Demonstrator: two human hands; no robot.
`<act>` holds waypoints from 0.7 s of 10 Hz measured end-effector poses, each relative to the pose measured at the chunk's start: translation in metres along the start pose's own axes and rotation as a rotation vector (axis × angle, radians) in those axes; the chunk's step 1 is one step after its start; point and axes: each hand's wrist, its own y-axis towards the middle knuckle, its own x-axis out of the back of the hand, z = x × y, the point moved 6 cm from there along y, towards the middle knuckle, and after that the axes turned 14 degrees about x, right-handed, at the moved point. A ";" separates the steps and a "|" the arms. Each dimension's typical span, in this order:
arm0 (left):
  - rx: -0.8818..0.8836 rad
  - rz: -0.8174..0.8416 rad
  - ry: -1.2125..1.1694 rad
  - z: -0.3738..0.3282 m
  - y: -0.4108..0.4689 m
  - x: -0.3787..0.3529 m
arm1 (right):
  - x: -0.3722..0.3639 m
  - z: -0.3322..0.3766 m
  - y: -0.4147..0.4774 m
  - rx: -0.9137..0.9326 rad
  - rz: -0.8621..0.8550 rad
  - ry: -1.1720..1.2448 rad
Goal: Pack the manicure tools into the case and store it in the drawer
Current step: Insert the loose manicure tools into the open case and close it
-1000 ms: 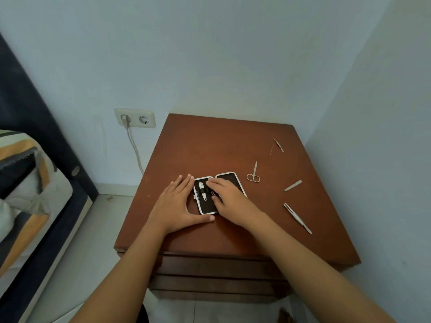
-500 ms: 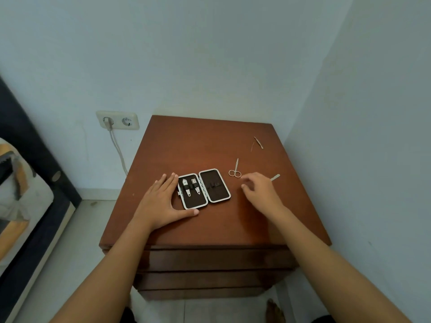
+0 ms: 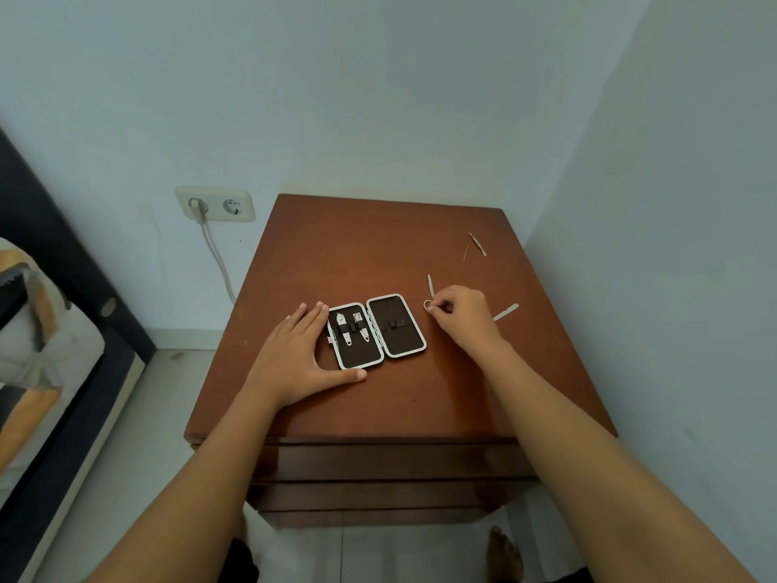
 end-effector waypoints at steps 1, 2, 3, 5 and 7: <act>0.003 0.003 0.001 0.001 -0.001 0.000 | 0.003 -0.007 -0.002 -0.011 0.046 0.063; 0.003 -0.002 -0.002 0.000 -0.002 0.000 | 0.011 -0.013 -0.006 -0.013 0.066 0.060; 0.003 -0.005 -0.005 0.000 -0.002 0.000 | 0.018 -0.015 -0.010 -0.003 0.027 -0.022; 0.000 -0.006 -0.002 -0.001 -0.002 0.000 | 0.013 -0.018 -0.010 -0.135 -0.029 -0.029; -0.003 -0.006 -0.007 0.000 -0.001 -0.001 | -0.003 -0.019 0.004 -0.333 0.275 -0.121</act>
